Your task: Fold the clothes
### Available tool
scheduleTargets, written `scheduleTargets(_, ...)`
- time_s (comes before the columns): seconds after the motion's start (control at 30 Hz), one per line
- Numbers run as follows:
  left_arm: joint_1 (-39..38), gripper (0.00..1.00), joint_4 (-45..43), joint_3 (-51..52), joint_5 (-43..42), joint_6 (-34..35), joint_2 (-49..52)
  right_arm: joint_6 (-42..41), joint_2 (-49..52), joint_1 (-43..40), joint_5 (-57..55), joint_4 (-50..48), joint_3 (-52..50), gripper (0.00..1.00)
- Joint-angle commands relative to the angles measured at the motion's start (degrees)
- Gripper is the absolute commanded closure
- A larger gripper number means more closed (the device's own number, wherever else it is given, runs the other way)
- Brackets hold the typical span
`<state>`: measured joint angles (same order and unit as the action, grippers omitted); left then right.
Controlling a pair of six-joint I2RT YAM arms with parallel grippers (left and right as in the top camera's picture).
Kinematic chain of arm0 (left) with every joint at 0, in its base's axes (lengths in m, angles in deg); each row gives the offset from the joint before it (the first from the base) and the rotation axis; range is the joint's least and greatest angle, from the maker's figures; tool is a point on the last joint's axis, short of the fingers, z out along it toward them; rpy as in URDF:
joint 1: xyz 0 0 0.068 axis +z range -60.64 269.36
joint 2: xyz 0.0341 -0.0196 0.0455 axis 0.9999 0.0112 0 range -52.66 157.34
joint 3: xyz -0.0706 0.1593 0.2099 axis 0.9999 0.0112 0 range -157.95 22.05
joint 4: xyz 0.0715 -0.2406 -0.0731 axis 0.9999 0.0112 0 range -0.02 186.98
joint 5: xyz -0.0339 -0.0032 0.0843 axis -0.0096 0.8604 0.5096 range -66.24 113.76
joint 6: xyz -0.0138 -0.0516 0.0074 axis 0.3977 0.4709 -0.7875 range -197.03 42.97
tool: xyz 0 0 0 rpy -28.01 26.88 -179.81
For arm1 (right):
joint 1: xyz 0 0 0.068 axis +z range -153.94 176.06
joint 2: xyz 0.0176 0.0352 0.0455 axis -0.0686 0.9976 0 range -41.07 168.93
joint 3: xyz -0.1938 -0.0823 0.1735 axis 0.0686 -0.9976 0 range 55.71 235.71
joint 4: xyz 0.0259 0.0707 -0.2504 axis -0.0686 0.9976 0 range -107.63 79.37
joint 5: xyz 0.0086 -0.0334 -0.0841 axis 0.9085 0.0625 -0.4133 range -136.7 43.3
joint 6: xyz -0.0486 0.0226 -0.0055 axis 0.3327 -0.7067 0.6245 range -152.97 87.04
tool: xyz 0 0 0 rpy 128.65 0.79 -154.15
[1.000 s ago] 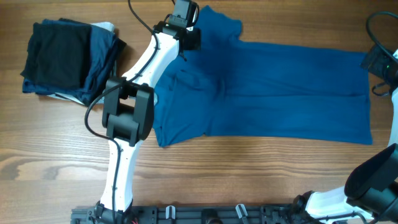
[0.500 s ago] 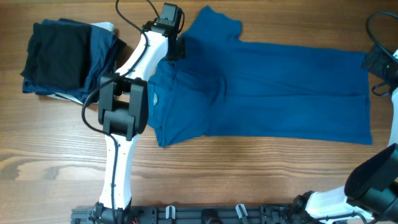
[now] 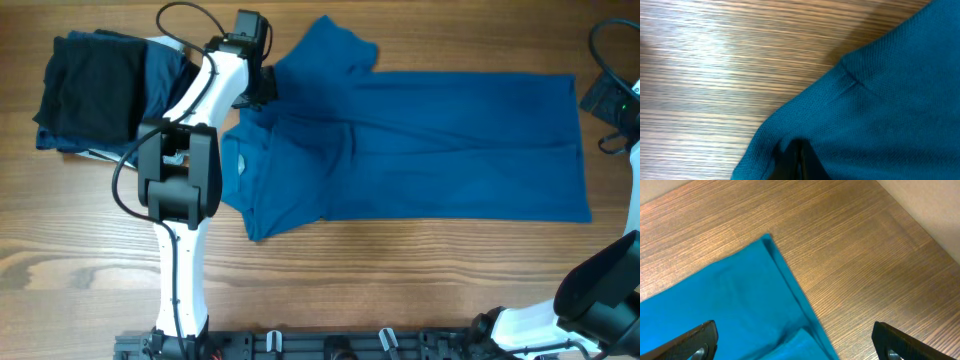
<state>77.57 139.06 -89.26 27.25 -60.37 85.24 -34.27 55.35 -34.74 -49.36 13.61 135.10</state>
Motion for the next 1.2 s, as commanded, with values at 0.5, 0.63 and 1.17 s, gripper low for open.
scheduleTargets(0.5, -3.48, 0.28, -18.69, -13.55, -8.24, -5.66, -5.42, -0.37, 0.76, 0.09, 2.84, -4.87, 0.59, 0.01)
scheduleTargets(0.63, -3.61, 0.30, -24.72, -13.79, -8.26, -7.34, -0.09, -0.37, 0.76, 0.09, 18.10, -7.96, 0.59, 0.01)
scheduleTargets(1.17, -6.69, 0.40, -32.20, -14.19, -9.88, -7.30, 11.37, 10.36, 25.20, 6.34, 8.96, -24.57, 3.61, 0.00)
